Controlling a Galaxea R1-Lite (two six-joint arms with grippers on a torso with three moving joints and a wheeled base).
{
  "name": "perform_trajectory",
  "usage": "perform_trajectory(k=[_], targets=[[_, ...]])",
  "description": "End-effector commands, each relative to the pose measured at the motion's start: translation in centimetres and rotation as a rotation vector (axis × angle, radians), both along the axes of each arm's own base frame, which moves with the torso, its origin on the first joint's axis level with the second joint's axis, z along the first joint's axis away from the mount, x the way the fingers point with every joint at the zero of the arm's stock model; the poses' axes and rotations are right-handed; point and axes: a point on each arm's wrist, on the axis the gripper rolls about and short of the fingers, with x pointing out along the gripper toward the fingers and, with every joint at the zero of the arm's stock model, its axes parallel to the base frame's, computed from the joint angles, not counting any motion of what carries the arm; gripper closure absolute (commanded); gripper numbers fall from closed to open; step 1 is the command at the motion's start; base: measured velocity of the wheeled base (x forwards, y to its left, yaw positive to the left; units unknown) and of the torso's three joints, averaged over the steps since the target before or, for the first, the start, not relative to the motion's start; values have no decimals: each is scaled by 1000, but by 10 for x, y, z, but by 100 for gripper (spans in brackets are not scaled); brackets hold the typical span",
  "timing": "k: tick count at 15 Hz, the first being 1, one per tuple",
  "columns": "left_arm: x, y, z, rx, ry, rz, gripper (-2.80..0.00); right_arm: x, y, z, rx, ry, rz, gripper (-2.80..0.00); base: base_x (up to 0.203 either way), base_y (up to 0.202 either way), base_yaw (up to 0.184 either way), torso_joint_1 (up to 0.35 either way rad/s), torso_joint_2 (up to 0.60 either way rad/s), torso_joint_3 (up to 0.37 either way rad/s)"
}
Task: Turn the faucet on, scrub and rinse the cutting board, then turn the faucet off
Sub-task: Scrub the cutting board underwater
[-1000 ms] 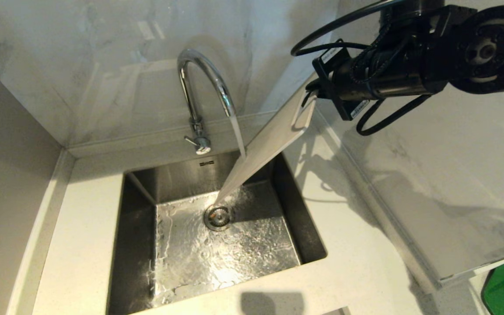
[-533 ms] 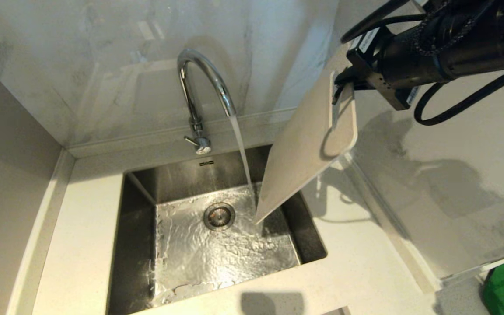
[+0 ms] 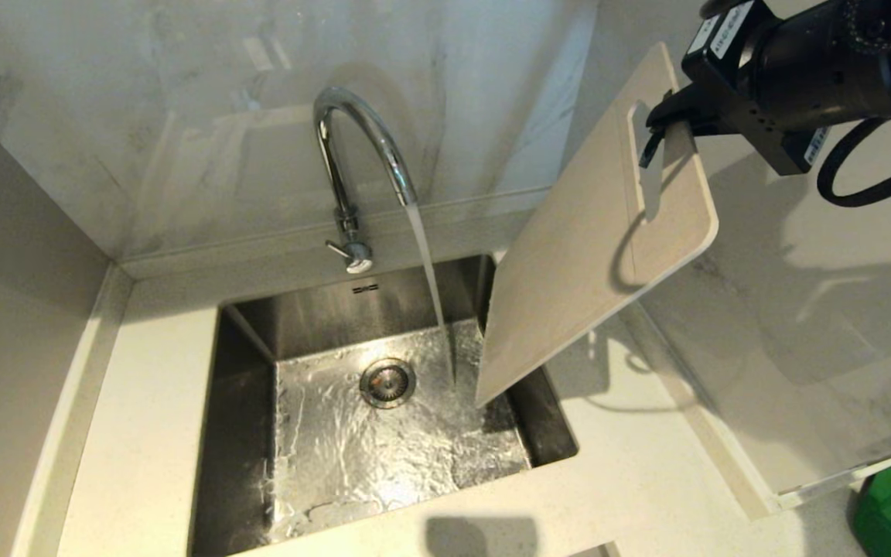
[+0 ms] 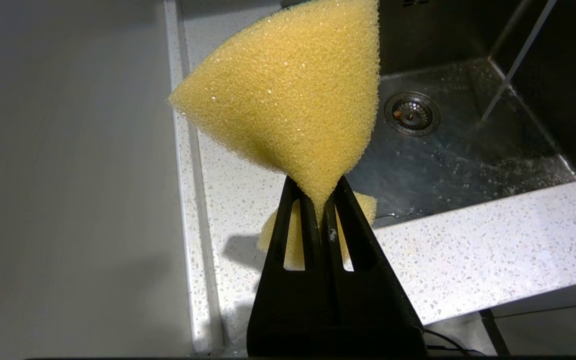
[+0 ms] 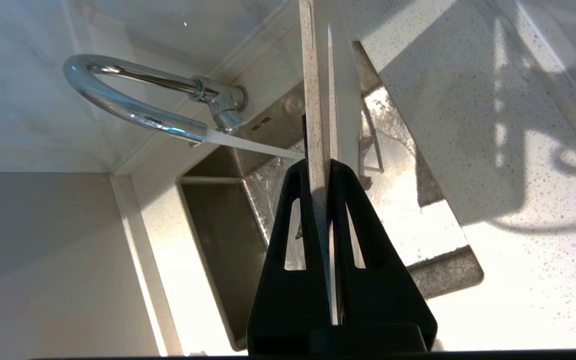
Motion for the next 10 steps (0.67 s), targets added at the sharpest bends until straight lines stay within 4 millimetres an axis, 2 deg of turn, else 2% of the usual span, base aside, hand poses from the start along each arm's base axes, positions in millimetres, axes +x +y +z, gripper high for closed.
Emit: perform_trajectory(k=[1,3,6,8,10], targets=[[0,0,0,-1,-3,-1,0,-3,-1,1,8,-1,-1,0,0,0,0,0,0,0],[0,0,2,10,-16,-2,0,-6,-2,3,11,-9,-1,0,0,0,0,0,0,0],[-8,-2,21,13,-39,-78,0,-13,-5,3,25,1,-2,0,0,0,0,0,0,0],[-17,-5,46,15,-30,-196,0,-26,-9,2,19,56,42,0,0,0,0,0,0,0],[-14,-7,72,0,30,-328,0,-44,-14,4,22,86,97,0,0,0,0,0,0,0]])
